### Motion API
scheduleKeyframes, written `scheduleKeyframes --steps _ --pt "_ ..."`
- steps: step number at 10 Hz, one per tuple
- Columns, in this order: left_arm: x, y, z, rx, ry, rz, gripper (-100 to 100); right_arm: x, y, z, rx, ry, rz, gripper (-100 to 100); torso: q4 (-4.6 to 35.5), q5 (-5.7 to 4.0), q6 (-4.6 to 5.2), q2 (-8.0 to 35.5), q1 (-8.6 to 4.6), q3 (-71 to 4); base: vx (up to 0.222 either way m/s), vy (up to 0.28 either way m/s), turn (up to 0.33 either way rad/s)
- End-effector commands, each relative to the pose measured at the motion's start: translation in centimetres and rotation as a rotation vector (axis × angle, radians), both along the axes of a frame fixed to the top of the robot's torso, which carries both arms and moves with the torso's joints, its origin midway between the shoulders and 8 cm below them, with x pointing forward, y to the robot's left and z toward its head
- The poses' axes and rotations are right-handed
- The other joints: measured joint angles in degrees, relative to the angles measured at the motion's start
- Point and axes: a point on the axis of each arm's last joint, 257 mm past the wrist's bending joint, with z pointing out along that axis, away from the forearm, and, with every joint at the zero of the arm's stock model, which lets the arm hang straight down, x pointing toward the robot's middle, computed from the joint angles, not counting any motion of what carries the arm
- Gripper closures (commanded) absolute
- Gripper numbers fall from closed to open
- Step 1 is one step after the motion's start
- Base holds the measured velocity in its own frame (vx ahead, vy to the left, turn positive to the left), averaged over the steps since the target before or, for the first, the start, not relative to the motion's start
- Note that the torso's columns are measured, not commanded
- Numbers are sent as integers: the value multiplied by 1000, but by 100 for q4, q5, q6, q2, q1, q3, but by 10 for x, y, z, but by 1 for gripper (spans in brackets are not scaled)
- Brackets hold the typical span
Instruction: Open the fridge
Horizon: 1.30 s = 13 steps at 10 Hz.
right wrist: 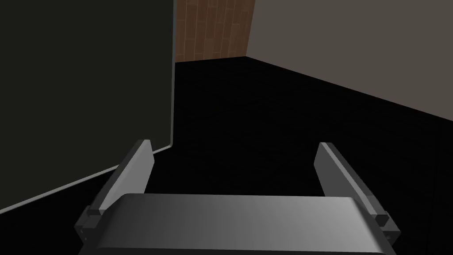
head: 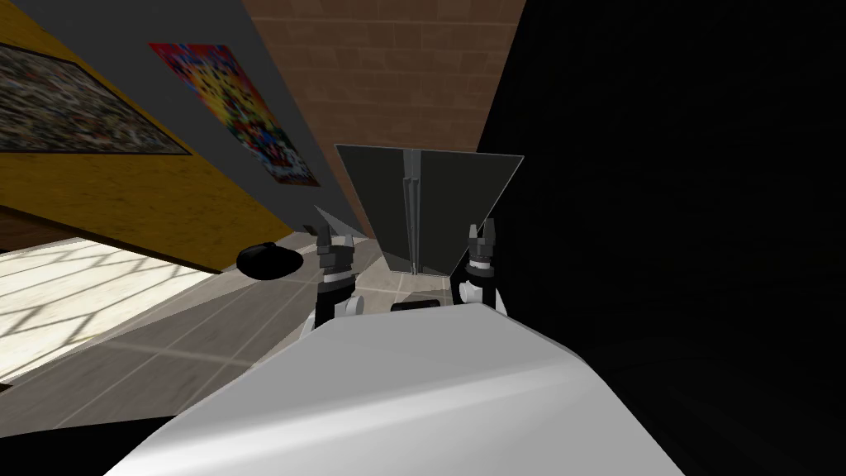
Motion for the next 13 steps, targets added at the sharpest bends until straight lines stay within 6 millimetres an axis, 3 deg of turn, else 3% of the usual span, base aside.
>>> scheduleKeyframes --steps 1,9,10,13 --pt "0 0 0 0 0 0 0 0 0 0 0 0 0 0 235 0 0 232 0 -467 0 0 0" --pt "0 0 0 0 0 0 0 0 0 0 0 0 0 0 3537 0 0 3539 0 -7073 0 0 0" --pt "0 0 0 0 0 0 0 3 5 -2 -29 9 20 -100 3960 0 0 3962 0 -7919 6 18 12" --pt "0 0 0 0 0 0 0 13 21 -11 -107 36 76 -100 4221 3 0 4221 10 -8452 7 56 17"
